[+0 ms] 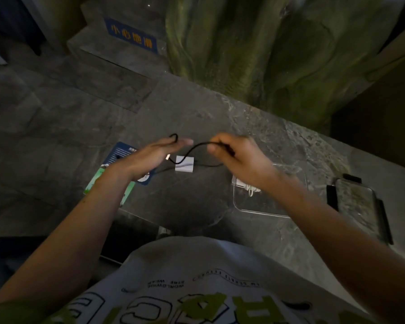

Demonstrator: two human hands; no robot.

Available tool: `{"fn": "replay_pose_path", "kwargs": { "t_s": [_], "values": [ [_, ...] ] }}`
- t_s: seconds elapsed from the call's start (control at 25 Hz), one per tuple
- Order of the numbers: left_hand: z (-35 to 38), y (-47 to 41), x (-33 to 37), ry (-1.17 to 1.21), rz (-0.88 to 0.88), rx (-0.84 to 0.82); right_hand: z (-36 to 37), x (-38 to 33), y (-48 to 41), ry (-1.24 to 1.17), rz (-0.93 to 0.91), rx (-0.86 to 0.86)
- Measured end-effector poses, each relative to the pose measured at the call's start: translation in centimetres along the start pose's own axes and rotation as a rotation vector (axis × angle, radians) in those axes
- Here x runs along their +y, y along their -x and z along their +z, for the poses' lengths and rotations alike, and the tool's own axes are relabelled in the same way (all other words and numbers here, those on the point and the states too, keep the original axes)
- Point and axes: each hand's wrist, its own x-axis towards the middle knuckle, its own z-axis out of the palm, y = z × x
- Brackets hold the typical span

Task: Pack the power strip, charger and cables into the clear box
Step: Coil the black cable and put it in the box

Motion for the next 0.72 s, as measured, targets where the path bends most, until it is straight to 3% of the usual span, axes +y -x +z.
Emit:
{"fn": "replay_pose_path", "kwargs": {
  "t_s": [0.08,0.24,0.36,0.44,0.56,0.64,0.72],
  "values": [
    [-0.2,0.8,0.1,0.19,0.019,-0.255,-1.1,-1.2,-1.4,-0.024,-0.042,0.062],
    [1.0,2.3,1.3,0.237,0.185,-0.729,-2.2,-2.5,-3.4,-0.171,-0.049,0.103],
    [2.0,2.9,2.5,0.321,0.296,-0.891,-1.4,-2.0,-4.5,-0.26,-0.03,0.085],
    [2.8,3.2,3.1,0.499,0.396,-0.878,-0.2,-1.3,-4.3,-0.316,0.029,0.071],
    [3.3,2.9,4.0,0.87,0.569,-0.72,2.1,-0.2,-2.6,-0.376,0.266,0.034],
    [3.3,2.3,4.6,1.053,0.604,-0.479,3.4,0.7,-1.1,-0.43,0.35,0.011],
    [3.0,1.1,4.6,1.017,0.587,-0.097,4.2,1.5,0.2,-0.402,0.364,-0.056]
  ]
}}
